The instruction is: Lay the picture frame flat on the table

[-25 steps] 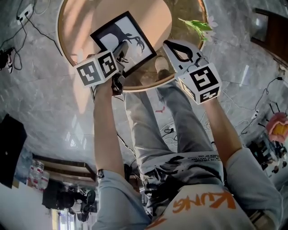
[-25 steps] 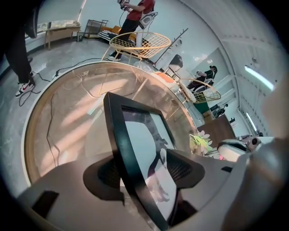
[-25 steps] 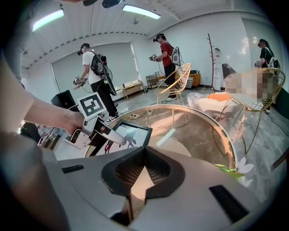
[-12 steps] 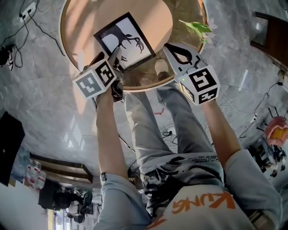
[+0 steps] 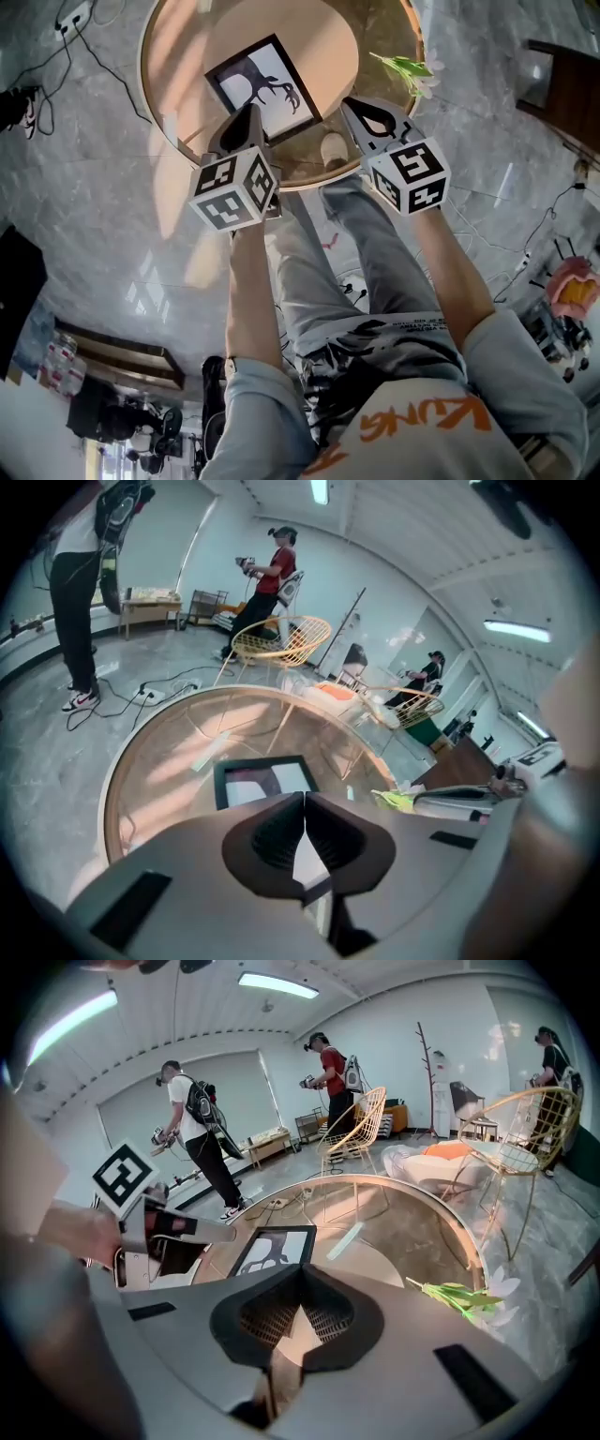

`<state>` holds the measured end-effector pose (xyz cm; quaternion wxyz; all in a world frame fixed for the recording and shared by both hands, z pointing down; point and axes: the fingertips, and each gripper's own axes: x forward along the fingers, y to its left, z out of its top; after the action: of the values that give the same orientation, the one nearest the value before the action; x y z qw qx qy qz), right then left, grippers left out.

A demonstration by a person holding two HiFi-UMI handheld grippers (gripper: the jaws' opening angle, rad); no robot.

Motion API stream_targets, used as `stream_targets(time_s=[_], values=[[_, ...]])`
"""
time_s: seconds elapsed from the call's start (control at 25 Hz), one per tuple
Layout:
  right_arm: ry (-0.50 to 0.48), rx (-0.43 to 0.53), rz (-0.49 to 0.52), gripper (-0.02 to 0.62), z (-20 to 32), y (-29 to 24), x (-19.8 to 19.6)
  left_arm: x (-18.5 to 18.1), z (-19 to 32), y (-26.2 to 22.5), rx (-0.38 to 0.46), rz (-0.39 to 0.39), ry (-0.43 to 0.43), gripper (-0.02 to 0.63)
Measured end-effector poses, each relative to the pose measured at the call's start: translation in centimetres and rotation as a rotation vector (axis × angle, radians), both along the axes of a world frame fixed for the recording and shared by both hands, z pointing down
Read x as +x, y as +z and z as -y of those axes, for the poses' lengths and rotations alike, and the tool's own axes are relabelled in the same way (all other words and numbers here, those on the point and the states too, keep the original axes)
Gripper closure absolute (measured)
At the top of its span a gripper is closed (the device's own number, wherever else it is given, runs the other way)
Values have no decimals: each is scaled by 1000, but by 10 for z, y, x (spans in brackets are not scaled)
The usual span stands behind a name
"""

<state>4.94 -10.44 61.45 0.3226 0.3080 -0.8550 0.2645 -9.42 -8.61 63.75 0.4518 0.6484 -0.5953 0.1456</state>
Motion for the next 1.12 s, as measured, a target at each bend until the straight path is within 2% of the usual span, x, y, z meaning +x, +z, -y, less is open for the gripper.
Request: stream_targets(time_s=[0.08, 0.16, 0.32, 0.44, 0.52, 0.68, 0.88, 1.0, 1.12], values=[[20, -22, 26, 597, -3, -13, 0, 10, -1, -24, 68, 9, 37, 584], [32, -28, 42, 597, -1, -29, 2, 20, 1, -46, 99, 25, 66, 585], [77, -25, 116, 597, 18, -72, -2, 20, 14, -95, 157, 81, 48, 586], [4, 72, 63, 597, 25, -109, -8, 17, 18, -132, 190, 144, 24, 586], [-18, 106, 63, 597, 29, -137, -9, 13, 19, -159, 204, 183, 3, 585], [12, 152, 108, 597, 43, -197, -4, 0, 22, -224, 250, 229, -50, 584], [58, 258, 194, 597, 67, -279, -9, -23, 34, -315, 381, 298, -116, 584], [67, 340, 248, 597, 74, -338, -23, -35, 30, -367, 445, 343, -138, 584], [72, 470, 256, 597, 80, -410, -10, -38, 27, -428, 506, 402, -133, 584]])
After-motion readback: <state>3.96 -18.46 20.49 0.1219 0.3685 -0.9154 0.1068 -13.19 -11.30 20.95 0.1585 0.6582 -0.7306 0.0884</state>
